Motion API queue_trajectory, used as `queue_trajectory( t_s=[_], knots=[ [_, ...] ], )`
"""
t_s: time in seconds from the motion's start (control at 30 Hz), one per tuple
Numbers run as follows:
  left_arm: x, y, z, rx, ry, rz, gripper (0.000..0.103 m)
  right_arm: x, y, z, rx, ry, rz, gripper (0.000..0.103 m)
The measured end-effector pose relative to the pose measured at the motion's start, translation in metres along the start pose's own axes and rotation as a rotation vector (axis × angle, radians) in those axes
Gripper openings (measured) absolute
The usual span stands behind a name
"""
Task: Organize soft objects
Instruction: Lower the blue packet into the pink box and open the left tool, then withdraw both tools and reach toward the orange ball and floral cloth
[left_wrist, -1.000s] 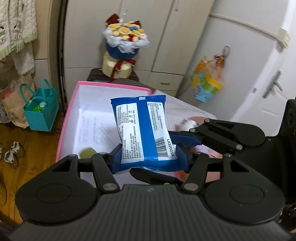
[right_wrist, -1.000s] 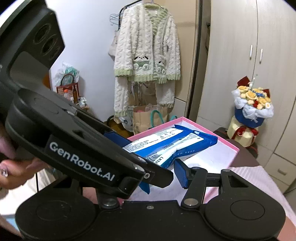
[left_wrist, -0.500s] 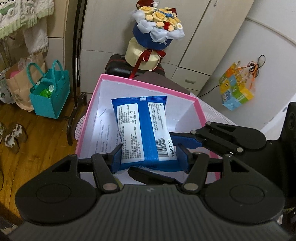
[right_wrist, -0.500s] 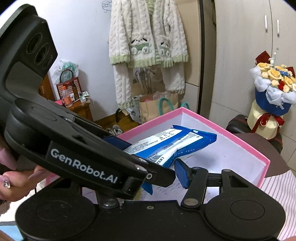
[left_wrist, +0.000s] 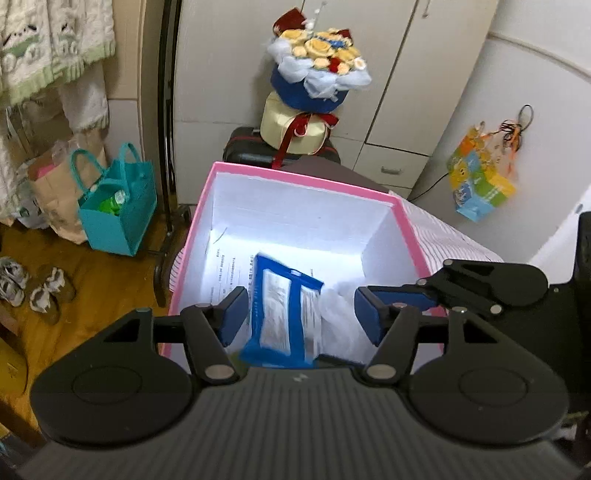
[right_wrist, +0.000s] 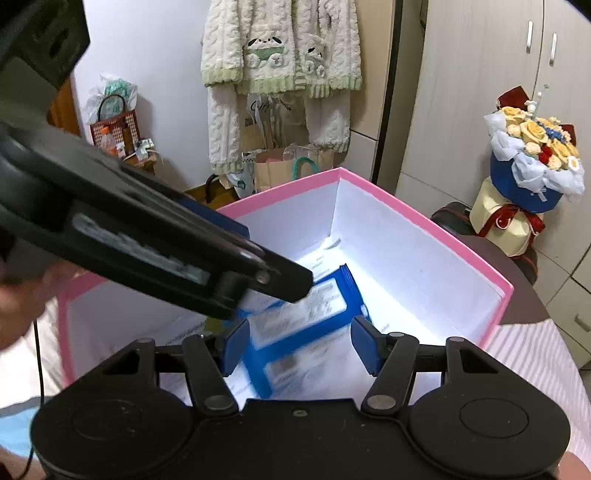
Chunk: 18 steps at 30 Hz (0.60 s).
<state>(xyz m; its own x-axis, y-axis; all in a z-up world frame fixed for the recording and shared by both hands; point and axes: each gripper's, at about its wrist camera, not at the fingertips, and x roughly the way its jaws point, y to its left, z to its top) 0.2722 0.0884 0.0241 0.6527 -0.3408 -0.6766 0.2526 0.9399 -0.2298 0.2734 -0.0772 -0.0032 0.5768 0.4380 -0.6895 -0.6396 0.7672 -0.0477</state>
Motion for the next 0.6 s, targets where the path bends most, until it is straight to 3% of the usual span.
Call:
queue_trajectory(
  t_s=[0.27, 0.6],
  knots=[
    [-0.060, -0.016, -0.019, 0.080, -0.039, -0.023, 0.063, -0.048, 0.019, -0.009, 0.000, 0.002, -0.083, 0.068],
    [-0.128, -0.048, -0.050, 0.191, -0.095, -0.061, 0.065, -0.111, 0.036, -0.023, -0.002, -0.049, -0.102, 0.068]
  ],
)
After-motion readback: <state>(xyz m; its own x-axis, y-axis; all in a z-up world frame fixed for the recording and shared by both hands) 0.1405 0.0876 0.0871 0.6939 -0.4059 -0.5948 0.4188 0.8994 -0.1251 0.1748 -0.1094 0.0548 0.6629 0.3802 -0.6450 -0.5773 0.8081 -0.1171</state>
